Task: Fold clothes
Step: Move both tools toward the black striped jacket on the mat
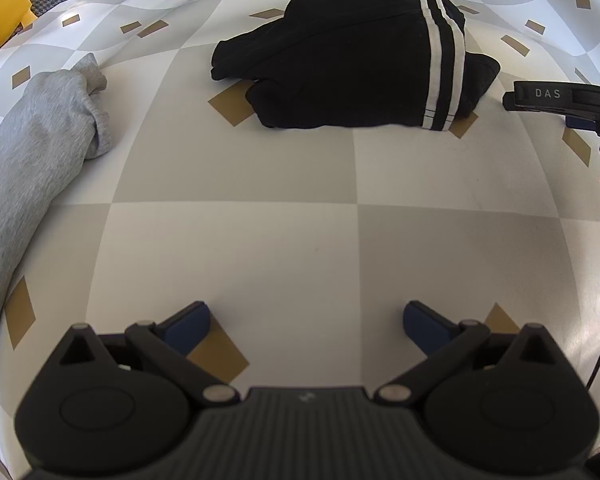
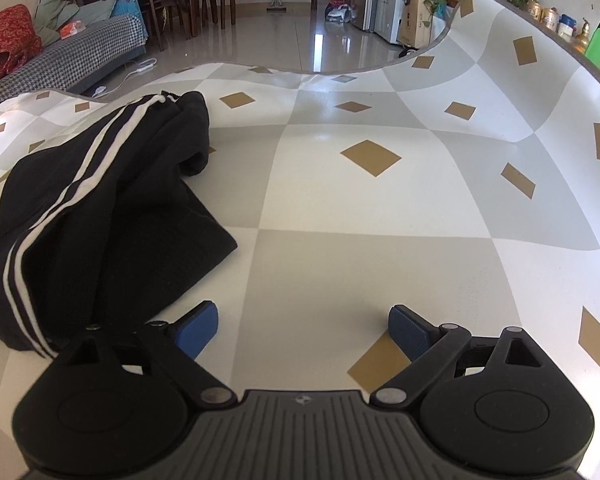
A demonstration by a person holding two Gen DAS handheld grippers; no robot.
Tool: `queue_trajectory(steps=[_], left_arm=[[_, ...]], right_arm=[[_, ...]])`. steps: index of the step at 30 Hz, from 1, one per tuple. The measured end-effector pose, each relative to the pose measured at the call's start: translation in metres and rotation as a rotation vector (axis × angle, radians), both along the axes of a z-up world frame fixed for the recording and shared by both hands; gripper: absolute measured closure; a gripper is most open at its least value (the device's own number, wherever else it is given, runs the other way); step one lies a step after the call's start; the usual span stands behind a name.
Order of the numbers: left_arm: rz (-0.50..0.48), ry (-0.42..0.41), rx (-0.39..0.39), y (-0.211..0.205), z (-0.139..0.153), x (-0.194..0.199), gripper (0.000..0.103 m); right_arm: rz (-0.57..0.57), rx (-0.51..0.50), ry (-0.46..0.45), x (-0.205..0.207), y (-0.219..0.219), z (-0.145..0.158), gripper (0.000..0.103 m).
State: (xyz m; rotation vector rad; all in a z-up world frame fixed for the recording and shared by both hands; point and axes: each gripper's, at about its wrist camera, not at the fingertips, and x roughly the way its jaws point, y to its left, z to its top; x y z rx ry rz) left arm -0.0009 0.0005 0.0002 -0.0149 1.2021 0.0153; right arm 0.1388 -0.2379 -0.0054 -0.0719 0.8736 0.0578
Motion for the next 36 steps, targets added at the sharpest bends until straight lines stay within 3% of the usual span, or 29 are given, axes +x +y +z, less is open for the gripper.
queue_trajectory(steps=[4, 9, 23, 36], left_arm=[[0.004, -0.004, 0.000, 0.000, 0.000, 0.000, 0.000], [0.016, -0.009, 0.002, 0.000, 0.000, 0.000, 0.000], [0.034, 0.007, 0.001, -0.001, 0.000, 0.005, 0.000], [0.047, 0.030, -0.006, 0.001, 0.003, 0.009, 0.000]], right_arm=[[0.015, 0.010, 0.085, -0.006, 0.005, 0.009, 0.017], [0.019, 0.087, 0.099, -0.019, 0.009, 0.029, 0.020], [0.118, 0.171, 0.020, -0.062, 0.044, 0.080, 0.020], [0.208, 0.167, 0.037, -0.058, 0.072, 0.081, 0.021]])
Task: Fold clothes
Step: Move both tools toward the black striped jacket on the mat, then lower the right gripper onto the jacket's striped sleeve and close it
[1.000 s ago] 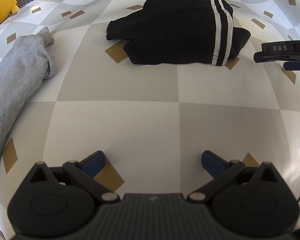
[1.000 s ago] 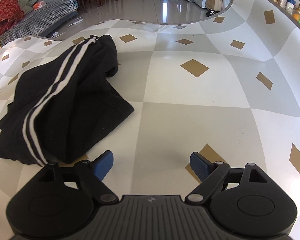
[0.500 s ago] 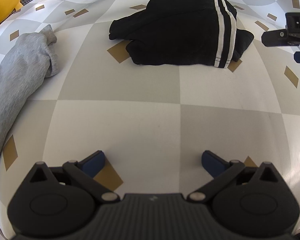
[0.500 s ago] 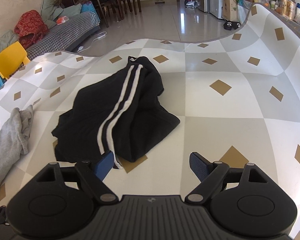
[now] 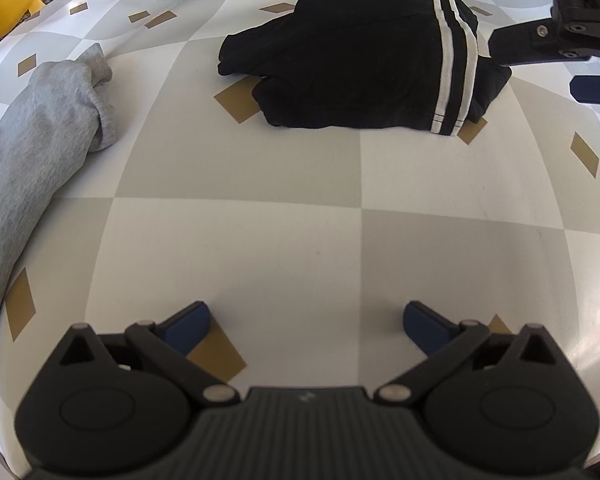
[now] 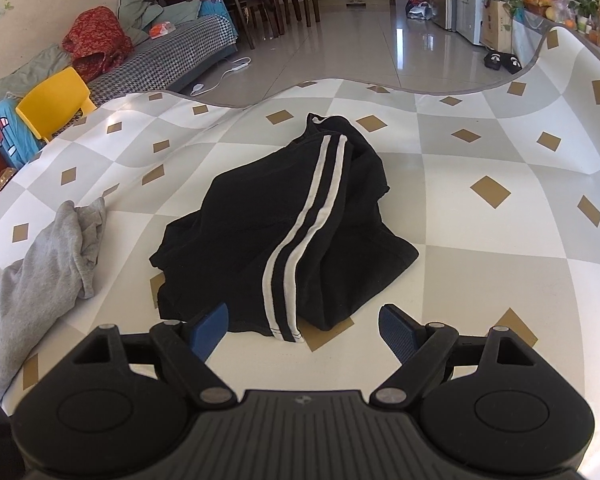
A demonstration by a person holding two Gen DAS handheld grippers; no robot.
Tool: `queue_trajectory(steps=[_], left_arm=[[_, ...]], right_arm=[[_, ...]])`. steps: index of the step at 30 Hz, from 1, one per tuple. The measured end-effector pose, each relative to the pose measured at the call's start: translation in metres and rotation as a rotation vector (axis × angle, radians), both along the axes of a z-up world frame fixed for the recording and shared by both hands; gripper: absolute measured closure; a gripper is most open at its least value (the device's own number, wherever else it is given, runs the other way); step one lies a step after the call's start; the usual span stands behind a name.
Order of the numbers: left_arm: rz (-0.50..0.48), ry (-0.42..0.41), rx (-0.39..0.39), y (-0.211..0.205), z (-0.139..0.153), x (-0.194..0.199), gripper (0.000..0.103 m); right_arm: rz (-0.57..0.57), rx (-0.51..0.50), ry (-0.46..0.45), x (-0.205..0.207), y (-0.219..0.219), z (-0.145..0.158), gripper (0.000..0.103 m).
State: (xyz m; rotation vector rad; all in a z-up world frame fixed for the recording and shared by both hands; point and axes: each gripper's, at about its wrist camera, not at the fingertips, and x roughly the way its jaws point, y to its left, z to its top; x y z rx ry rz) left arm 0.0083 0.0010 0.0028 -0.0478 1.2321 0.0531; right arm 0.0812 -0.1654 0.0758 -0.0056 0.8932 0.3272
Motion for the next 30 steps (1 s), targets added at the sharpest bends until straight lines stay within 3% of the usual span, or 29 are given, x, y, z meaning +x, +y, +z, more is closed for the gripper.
queue_trajectory(steps=[9, 30], left_arm=[[0.096, 0.012, 0.004, 0.019, 0.001, 0.012, 0.000], [0.485, -0.028, 0.111, 0.137, 0.005, 0.035, 0.000]], right_arm=[[0.004, 0.035, -0.006, 0.011, 0.007, -0.005, 0.032], [-0.100, 0.049, -0.017, 0.048, 0.034, -0.025, 0.033]])
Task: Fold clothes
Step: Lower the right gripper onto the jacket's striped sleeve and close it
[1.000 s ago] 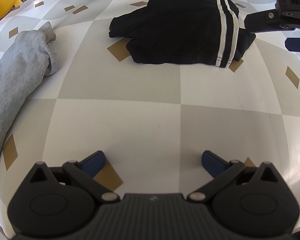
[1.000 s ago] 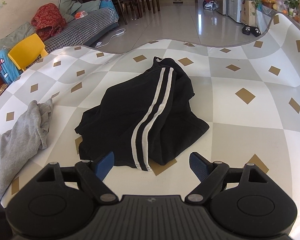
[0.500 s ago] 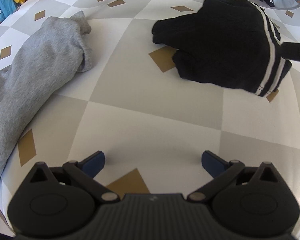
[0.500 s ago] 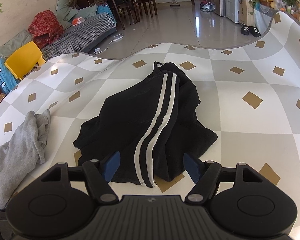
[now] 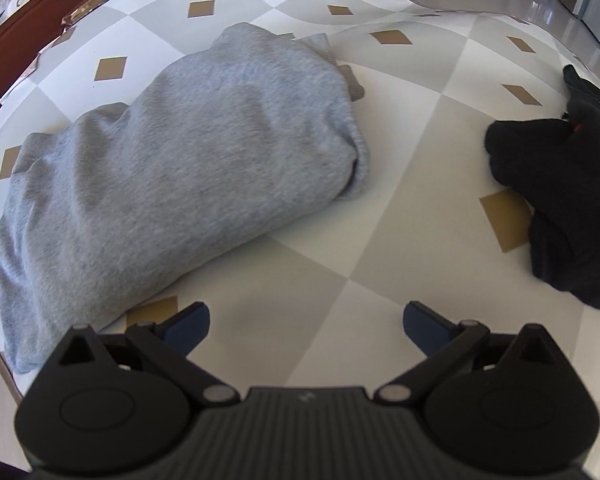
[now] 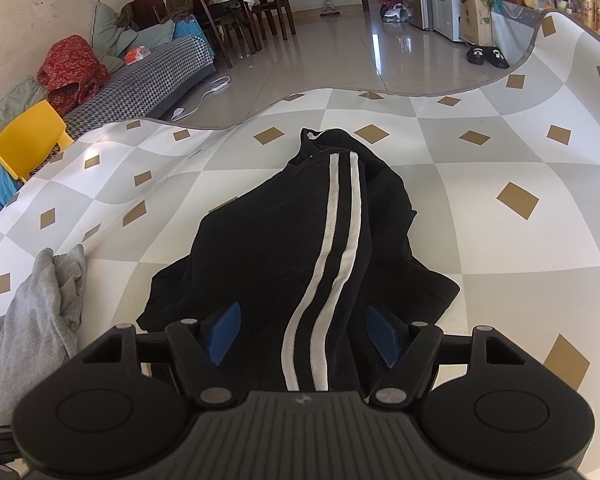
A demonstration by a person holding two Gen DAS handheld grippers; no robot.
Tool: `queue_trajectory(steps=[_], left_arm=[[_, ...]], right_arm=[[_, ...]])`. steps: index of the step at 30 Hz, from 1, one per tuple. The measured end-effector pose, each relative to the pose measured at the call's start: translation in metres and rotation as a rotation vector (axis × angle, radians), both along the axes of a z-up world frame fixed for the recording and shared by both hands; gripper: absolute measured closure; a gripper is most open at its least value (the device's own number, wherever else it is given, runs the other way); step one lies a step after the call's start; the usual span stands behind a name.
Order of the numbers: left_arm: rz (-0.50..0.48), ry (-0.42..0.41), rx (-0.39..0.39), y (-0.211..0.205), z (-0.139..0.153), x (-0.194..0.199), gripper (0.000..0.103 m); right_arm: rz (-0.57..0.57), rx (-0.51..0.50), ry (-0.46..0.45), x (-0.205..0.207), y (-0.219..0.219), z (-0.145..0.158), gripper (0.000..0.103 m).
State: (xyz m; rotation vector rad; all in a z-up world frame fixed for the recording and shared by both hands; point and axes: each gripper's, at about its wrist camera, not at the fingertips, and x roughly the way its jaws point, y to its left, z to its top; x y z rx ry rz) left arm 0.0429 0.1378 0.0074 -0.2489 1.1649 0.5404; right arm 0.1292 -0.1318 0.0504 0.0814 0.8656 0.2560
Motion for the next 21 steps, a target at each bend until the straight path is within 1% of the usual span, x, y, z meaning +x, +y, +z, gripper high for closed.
queue_trajectory(steps=[2, 9, 16, 21], left_arm=[[0.024, 0.002, 0.005, 0.008, -0.003, 0.002, 0.000], [0.166, -0.040, -0.056, 0.045, -0.010, 0.008, 0.000], [0.239, -0.054, -0.047, 0.066, -0.012, 0.018, 0.000], [0.296, -0.067, -0.053, 0.082, -0.013, 0.020, 0.000]], right_arm=[[-0.004, -0.007, 0.007, 0.003, 0.003, -0.005, 0.033], [-0.010, -0.004, 0.068, 0.014, 0.008, -0.023, 0.033], [-0.008, -0.011, 0.153, 0.017, 0.010, -0.044, 0.033], [0.047, -0.060, 0.128, 0.008, 0.016, -0.046, 0.035]])
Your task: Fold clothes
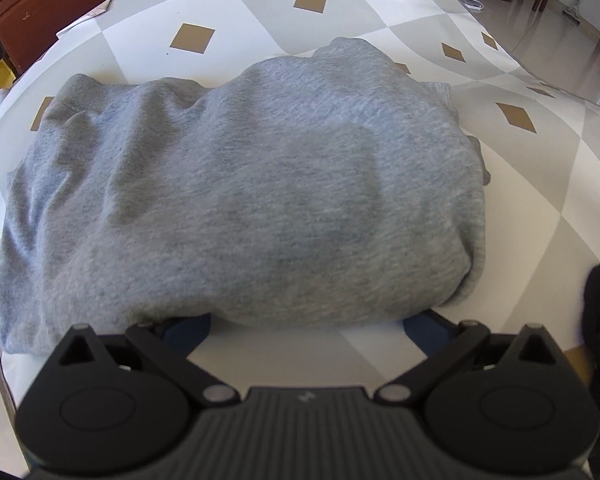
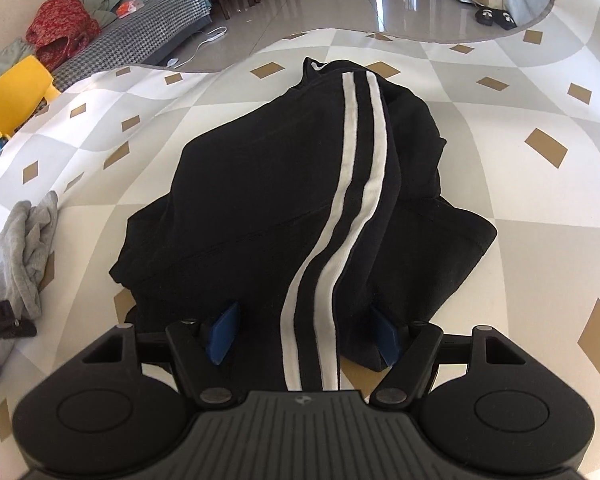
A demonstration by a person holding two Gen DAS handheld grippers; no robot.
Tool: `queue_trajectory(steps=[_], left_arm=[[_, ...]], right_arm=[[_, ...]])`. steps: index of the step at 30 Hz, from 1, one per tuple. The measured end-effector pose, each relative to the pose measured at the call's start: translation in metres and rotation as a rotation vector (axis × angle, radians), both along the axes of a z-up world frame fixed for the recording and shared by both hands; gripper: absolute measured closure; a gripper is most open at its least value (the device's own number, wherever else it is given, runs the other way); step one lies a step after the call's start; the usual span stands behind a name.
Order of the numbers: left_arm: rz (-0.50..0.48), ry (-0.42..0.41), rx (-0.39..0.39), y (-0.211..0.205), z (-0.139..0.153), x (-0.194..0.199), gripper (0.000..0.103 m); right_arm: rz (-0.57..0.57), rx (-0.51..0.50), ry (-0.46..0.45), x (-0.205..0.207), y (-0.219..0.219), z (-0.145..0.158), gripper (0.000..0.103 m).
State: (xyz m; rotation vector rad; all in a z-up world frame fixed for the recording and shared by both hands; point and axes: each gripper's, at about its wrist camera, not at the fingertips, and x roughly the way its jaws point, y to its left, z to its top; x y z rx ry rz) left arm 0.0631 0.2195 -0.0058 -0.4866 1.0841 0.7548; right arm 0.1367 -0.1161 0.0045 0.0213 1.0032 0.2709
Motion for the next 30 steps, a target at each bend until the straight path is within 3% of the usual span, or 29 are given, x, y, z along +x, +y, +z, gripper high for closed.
queue_trajectory(steps=[4, 9, 12, 14, 21, 30], left_arm=[[0.010, 0.003, -0.004, -0.001, -0.001, -0.001, 0.000], [-0.070, 0.001, 0.032, -0.027, 0.010, -0.001, 0.000], [-0.121, -0.041, 0.029, -0.045, 0.021, -0.003, 0.000], [-0.164, -0.066, 0.015, -0.058, 0.026, -0.005, 0.000], [-0.342, -0.095, -0.020, -0.112, 0.031, -0.011, 0.000], [-0.500, -0.170, -0.019, -0.157, 0.042, -0.039, 0.000]], right_arm=[[0.091, -0.095, -0.047, -0.015, 0.011, -0.003, 0.042], [0.167, -0.172, -0.084, -0.029, 0.017, -0.004, 0.062], [0.212, -0.182, -0.088, -0.037, 0.016, -0.002, 0.075], [0.254, -0.184, -0.085, -0.044, 0.016, -0.002, 0.078], [0.378, -0.181, -0.051, -0.083, 0.014, 0.001, 0.079], [0.434, -0.144, -0.011, -0.138, -0.003, 0.003, 0.077]])
